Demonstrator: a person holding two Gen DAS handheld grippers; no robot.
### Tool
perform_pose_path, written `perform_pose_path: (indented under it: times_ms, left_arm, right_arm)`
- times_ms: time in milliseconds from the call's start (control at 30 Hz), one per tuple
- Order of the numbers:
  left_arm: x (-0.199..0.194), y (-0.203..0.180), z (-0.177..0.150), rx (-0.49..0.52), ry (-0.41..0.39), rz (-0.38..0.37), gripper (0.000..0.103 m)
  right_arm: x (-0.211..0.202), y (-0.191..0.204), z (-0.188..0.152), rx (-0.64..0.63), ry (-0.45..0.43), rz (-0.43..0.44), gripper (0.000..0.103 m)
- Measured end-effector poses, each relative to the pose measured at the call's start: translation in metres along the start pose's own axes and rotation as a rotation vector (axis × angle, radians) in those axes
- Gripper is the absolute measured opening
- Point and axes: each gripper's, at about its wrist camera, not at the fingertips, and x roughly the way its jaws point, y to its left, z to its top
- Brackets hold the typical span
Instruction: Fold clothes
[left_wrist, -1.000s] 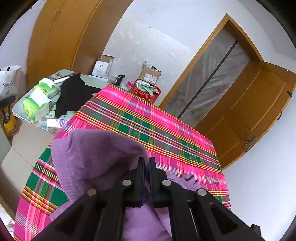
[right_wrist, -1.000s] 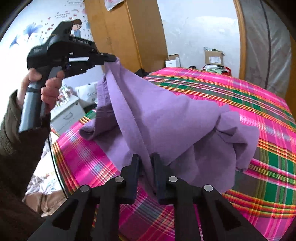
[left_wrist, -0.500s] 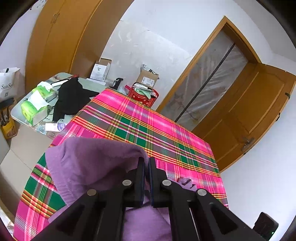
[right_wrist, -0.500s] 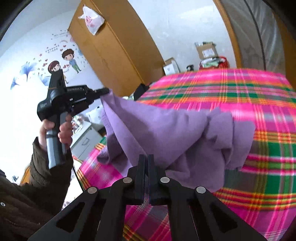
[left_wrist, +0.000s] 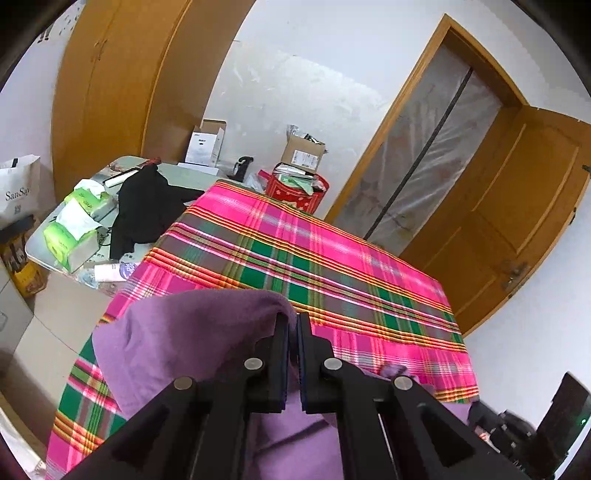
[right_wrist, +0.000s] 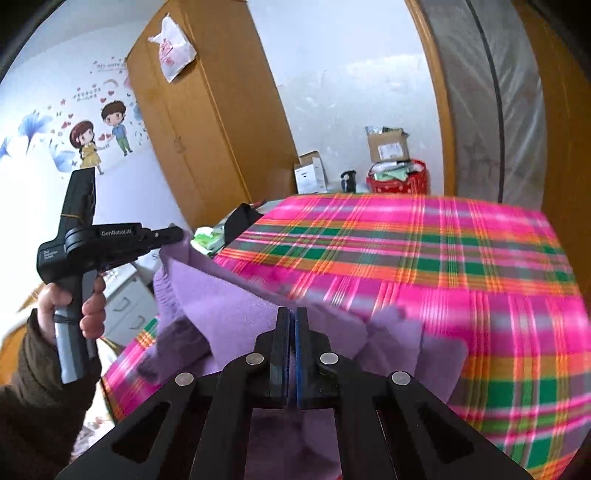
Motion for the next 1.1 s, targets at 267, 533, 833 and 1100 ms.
perform_pose_path:
  times_ms: [267,533,833,1100]
  left_arm:
    - [0.026,0.010,0.019,-0.023,0.026,0.034,0.004]
    - [0.058,0.016,0.036,-0.042,0.064,0.057,0.004]
    - [0.097,0.017,0.043,-0.079,0.084,0.069,0.005]
    - [0.128,0.020,0.032,-0.039,0.154,0.131,0.006]
  right_arm:
    - [0.024,-0.011,0.028,-0.013,-0.024,-0.070,0.002]
    - [0.041,-0.010,0.050,-0.096,-0.082,-0.180,0.002]
    - [0.090,-0.037,0.049,-0.116,-0.004,-0.299,0.002]
    - [0.132,-0.060,0.048,-0.082,0.101,-0.305,0.002]
